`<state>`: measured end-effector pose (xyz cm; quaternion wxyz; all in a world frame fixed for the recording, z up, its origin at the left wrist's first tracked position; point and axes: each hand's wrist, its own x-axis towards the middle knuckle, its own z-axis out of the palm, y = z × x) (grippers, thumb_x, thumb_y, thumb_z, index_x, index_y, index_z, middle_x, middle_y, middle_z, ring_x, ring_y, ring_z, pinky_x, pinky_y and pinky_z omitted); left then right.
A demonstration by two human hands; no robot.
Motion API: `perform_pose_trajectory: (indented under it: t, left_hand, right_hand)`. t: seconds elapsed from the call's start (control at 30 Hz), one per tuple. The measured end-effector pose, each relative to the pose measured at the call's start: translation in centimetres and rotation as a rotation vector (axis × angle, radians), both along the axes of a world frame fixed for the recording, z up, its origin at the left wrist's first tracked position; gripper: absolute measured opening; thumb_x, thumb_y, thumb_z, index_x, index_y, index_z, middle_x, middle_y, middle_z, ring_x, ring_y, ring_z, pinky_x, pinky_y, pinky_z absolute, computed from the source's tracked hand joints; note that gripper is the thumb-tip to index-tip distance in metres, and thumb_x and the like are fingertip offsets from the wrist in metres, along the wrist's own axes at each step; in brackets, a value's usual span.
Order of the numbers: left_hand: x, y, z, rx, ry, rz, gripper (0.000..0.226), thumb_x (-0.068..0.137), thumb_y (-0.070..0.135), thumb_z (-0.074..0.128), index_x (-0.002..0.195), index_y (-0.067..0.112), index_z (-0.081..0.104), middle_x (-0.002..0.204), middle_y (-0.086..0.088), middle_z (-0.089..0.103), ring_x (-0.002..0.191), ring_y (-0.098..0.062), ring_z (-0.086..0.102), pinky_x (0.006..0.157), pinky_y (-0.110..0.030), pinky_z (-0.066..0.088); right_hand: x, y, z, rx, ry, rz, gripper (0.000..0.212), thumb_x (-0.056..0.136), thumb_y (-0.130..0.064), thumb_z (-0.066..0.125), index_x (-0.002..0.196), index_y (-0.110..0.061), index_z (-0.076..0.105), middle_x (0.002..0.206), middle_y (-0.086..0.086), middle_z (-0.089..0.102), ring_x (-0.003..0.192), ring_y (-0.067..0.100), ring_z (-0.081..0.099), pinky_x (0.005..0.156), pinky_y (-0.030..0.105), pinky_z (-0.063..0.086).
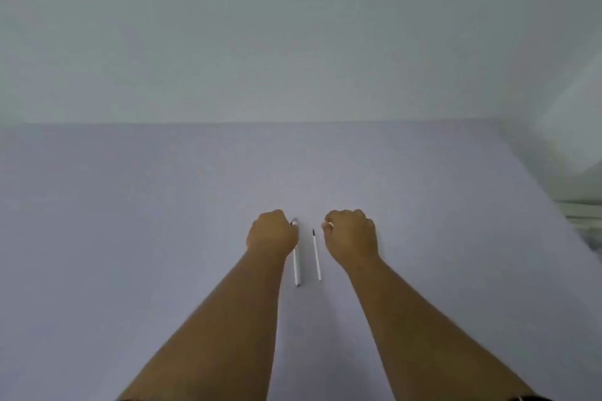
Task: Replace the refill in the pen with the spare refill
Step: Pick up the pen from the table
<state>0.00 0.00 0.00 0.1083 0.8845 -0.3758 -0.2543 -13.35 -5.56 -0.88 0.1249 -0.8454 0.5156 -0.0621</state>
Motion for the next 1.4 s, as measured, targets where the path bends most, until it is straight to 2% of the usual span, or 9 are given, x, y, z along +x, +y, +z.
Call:
perform_pose_trajectory:
  t: [0.3, 0.43, 0.57, 0.7, 0.83, 1.03, 1.1, 1.23, 1.4]
  left_hand:
    - [-1.6, 0.6, -2.8, 0.046, 0.204, 0.174, 0.02, 0.079, 0.021, 0.062, 0.066, 0.014, 0.048, 0.063, 0.001, 0.047, 0.065, -0.021, 0.053, 0.057, -0.027, 0.041]
    - [-1.1, 1.0, -2.1, -0.077, 0.276, 0.209, 0.022, 0.074, 0.019, 0.059, 0.056, 0.013, 0.048, 0.055, 0.001, 0.047, 0.05, -0.015, 0.045, 0.046, -0.023, 0.034]
    - [-1.1, 1.7, -0.4, -0.264, 0.346, 0.153, 0.013, 0.078, 0.029, 0.065, 0.076, 0.016, 0.063, 0.067, 0.005, 0.061, 0.057, -0.008, 0.054, 0.05, -0.019, 0.041]
    - [-1.2, 2.3, 1.9, -0.365, 0.398, 0.09, 0.017, 0.079, 0.033, 0.071, 0.082, 0.021, 0.06, 0.073, 0.008, 0.061, 0.066, -0.007, 0.058, 0.059, -0.018, 0.045]
    - [-0.7, 2.6, 3.9, -0.318, 0.558, 0.108, 0.022, 0.084, 0.033, 0.066, 0.086, 0.011, 0.07, 0.085, -0.004, 0.072, 0.079, -0.018, 0.064, 0.082, -0.037, 0.056]
    - [-0.4, 2.9, 5.9, -0.311, 0.673, 0.093, 0.018, 0.085, 0.026, 0.067, 0.079, 0.01, 0.073, 0.076, -0.003, 0.073, 0.071, -0.015, 0.066, 0.077, -0.03, 0.056]
    - [-0.2, 3.4, 5.9, -0.325, 0.712, 0.146, 0.017, 0.086, 0.024, 0.065, 0.081, 0.009, 0.072, 0.077, -0.004, 0.072, 0.069, -0.014, 0.066, 0.07, -0.024, 0.056]
    - [0.2, 3.9, 5.9, -0.393, 0.837, 0.247, 0.019, 0.09, 0.023, 0.06, 0.086, 0.008, 0.07, 0.08, -0.005, 0.068, 0.067, -0.017, 0.065, 0.065, -0.024, 0.057]
    - [0.0, 3.4, 6.4, -0.44, 0.893, 0.269, 0.019, 0.092, 0.029, 0.055, 0.092, 0.015, 0.068, 0.086, -0.004, 0.065, 0.064, -0.018, 0.068, 0.06, -0.025, 0.058]
  right_hand:
    - [-0.3, 0.2, -2.0, 0.047, -0.036, -0.012, 0.023, 0.091, -0.023, 0.045, 0.092, -0.017, 0.067, 0.092, 0.003, 0.07, 0.095, 0.025, 0.054, 0.077, 0.036, 0.042]
    - [0.5, 0.4, -1.1, 0.215, -0.24, -0.077, 0.021, 0.091, -0.024, 0.049, 0.091, -0.013, 0.068, 0.09, 0.004, 0.068, 0.09, 0.02, 0.054, 0.072, 0.032, 0.046]
    - [1.9, 0.7, 0.8, 0.546, -0.527, -0.266, 0.028, 0.087, -0.039, 0.059, 0.093, -0.013, 0.067, 0.082, -0.003, 0.063, 0.078, 0.015, 0.057, 0.067, 0.024, 0.041]
    - [2.8, 1.0, 2.9, 0.596, -0.633, -0.314, 0.023, 0.084, -0.036, 0.062, 0.072, -0.016, 0.064, 0.068, -0.003, 0.061, 0.066, 0.015, 0.056, 0.058, 0.026, 0.044]
    - [3.1, 1.0, 4.8, 0.694, -0.747, -0.365, 0.027, 0.082, -0.028, 0.064, 0.078, -0.002, 0.068, 0.074, 0.008, 0.065, 0.07, 0.022, 0.059, 0.077, 0.044, 0.055]
    - [2.7, -1.1, 6.0, 0.791, -1.035, -0.671, 0.027, 0.086, -0.026, 0.061, 0.063, -0.011, 0.063, 0.061, 0.003, 0.059, 0.054, 0.015, 0.054, 0.065, 0.029, 0.052]
    - [1.7, -2.0, 5.8, 0.707, -0.921, -0.633, 0.029, 0.087, -0.029, 0.058, 0.068, -0.008, 0.064, 0.063, 0.003, 0.06, 0.055, 0.016, 0.056, 0.07, 0.034, 0.052]
    - [-0.5, -1.3, 3.2, 0.491, -0.31, -0.267, 0.022, 0.087, -0.029, 0.058, 0.074, -0.012, 0.063, 0.068, 0.005, 0.059, 0.068, 0.022, 0.055, 0.065, 0.029, 0.041]
    - [-1.0, 0.7, -0.3, 0.446, -0.224, -0.295, 0.017, 0.085, -0.022, 0.06, 0.091, -0.007, 0.065, 0.087, 0.008, 0.067, 0.072, 0.02, 0.055, 0.066, 0.029, 0.044]
